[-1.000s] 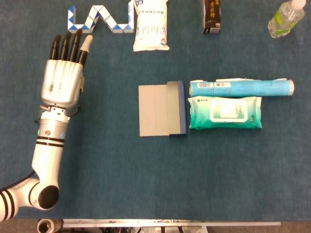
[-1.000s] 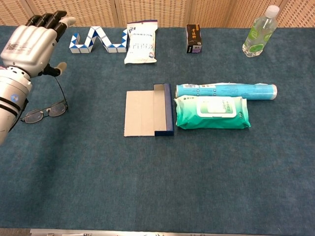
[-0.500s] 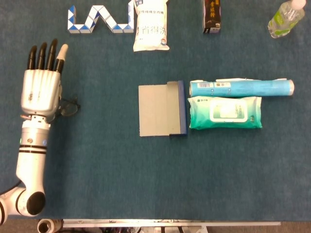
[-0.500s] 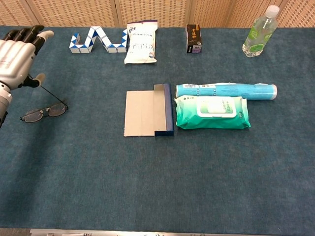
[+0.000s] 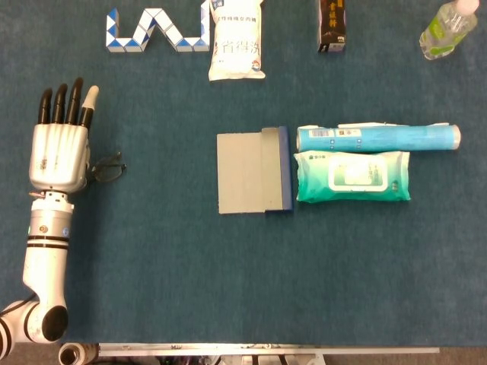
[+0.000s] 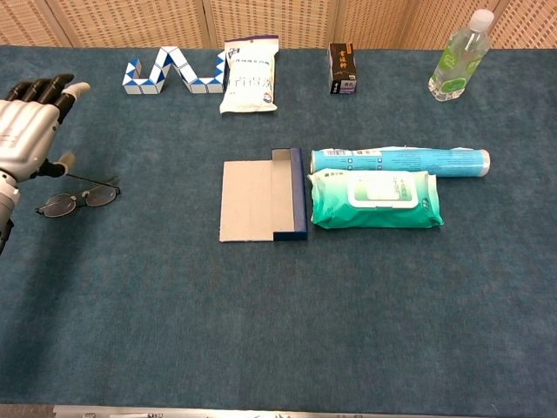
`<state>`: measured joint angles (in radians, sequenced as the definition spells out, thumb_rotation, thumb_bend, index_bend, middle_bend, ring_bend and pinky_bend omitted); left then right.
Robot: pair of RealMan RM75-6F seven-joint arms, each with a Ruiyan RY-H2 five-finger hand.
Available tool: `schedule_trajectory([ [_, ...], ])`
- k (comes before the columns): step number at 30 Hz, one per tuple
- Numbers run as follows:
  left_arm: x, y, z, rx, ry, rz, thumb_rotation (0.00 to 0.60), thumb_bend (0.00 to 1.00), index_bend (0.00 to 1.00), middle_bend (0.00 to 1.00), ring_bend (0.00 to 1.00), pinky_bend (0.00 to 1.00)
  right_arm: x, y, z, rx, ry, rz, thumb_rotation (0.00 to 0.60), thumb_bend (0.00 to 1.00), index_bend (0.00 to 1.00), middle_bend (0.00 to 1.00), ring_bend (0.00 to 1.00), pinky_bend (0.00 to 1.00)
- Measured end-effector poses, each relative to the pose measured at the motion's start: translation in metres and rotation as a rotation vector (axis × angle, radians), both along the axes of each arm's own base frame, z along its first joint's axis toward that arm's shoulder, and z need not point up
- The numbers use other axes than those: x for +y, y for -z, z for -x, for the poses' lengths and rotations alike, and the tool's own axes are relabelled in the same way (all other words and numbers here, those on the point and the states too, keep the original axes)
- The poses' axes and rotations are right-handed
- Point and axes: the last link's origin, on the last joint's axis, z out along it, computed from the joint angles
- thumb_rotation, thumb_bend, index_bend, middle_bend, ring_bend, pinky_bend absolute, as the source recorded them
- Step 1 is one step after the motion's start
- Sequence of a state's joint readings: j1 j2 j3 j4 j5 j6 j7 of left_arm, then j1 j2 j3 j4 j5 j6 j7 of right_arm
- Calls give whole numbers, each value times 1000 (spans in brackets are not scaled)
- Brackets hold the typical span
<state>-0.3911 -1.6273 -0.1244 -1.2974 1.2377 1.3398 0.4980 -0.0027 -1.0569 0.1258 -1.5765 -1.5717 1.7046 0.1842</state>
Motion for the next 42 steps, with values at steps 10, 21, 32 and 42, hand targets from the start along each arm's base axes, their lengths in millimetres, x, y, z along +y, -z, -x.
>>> schedule_trajectory([
  [10,1,12,20,5,-45,19,600,318,0,0,0,59,0,0,0,2,1,-1,600,366,698,629,507,524],
  [21,0,21,31,19,-70,38,600,317,0,0,0,59,-1,1,1,3,6,-3,600,366,698,629,507,524],
  [32,-4,30,38,36,-90,61,600,318,0,0,0,59,-1,0,1,1,6,-3,600,366,698,629,507,524],
  [42,-8,10,26,-38,-32,-15,600,317,0,0,0,59,-1,0,2,3,9,2,600,365,698,629,507,524],
])
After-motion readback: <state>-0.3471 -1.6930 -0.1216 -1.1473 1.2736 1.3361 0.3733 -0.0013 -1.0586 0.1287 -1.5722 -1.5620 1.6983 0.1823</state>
